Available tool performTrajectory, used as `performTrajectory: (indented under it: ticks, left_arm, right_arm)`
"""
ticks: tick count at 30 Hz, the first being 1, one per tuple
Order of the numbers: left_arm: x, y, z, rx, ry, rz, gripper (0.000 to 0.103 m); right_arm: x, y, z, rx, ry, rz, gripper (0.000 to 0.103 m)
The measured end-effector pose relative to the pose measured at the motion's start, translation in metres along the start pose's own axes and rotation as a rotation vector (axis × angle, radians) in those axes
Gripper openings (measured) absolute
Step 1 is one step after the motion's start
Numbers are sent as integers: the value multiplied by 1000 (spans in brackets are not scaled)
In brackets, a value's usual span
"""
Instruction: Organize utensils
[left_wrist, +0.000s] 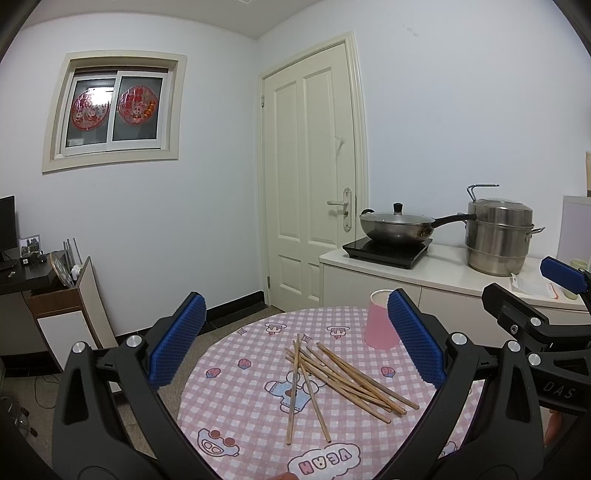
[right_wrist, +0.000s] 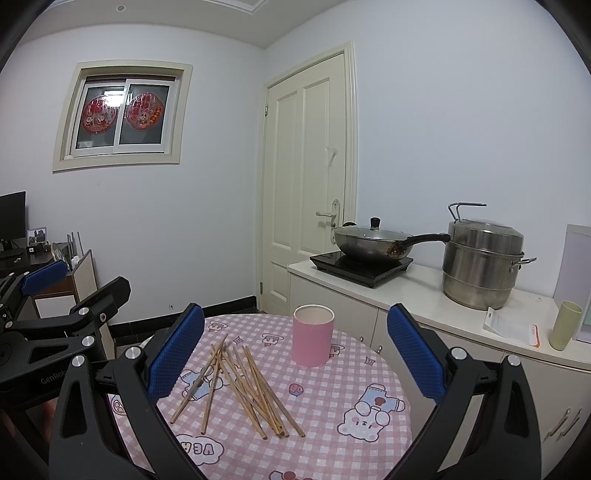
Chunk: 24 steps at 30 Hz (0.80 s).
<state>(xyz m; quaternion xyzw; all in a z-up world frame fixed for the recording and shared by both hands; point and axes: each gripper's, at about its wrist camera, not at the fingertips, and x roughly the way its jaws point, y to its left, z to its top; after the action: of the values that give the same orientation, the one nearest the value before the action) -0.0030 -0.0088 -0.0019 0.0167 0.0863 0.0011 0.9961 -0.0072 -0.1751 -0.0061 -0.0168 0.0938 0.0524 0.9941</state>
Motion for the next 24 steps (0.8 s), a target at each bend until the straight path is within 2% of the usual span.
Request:
performTrajectory:
  ticks: [15,24]
  left_arm:
    - [10,1,-7,3,28,-4,97]
    - [41,5,-23,5,137,-9,97]
  right_arm:
    - [11,3,-5,-2,30,2,96]
    - [37,6,-17,-3,96,12,96]
